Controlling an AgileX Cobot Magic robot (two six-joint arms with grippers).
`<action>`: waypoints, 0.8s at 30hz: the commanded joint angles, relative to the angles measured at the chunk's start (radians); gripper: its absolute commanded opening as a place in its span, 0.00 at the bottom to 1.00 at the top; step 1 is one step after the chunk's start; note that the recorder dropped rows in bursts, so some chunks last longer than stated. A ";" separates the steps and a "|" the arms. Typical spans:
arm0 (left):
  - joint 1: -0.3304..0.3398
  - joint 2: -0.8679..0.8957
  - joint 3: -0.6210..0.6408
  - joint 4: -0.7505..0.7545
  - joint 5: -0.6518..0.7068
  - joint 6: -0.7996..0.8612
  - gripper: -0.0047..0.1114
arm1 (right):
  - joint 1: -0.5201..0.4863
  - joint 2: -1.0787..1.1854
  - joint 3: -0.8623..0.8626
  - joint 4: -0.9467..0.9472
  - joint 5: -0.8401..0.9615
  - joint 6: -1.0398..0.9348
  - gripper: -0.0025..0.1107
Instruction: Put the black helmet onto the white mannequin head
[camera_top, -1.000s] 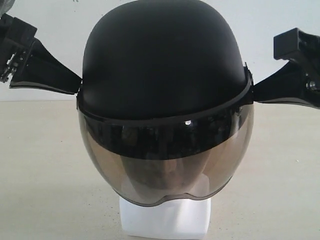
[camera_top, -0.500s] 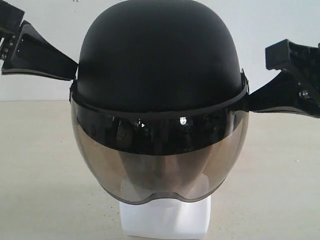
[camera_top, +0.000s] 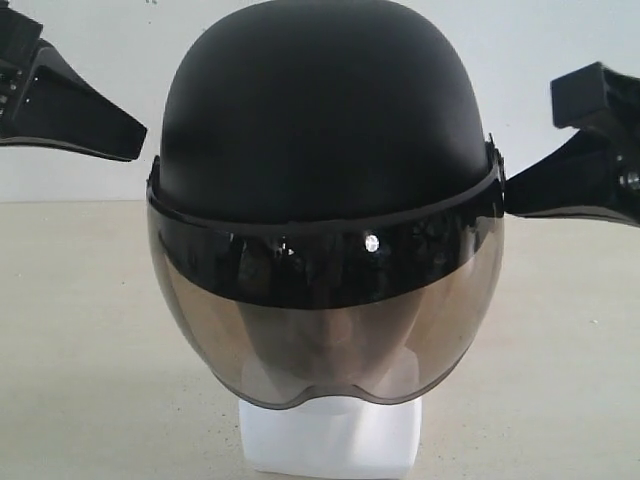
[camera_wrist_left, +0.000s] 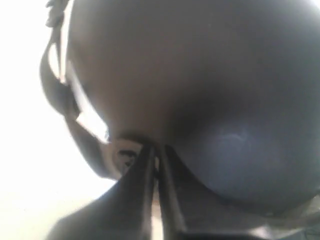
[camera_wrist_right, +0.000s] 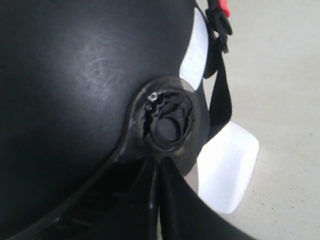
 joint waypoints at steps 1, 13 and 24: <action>0.016 -0.055 -0.007 0.029 0.006 -0.035 0.08 | 0.000 -0.075 -0.002 -0.067 0.011 0.035 0.02; 0.038 -0.240 0.006 0.014 0.075 -0.129 0.08 | 0.000 -0.232 -0.002 -0.337 0.132 0.163 0.02; 0.038 -0.371 0.043 -0.011 0.075 -0.170 0.08 | 0.000 -0.287 -0.002 -0.351 0.239 0.163 0.02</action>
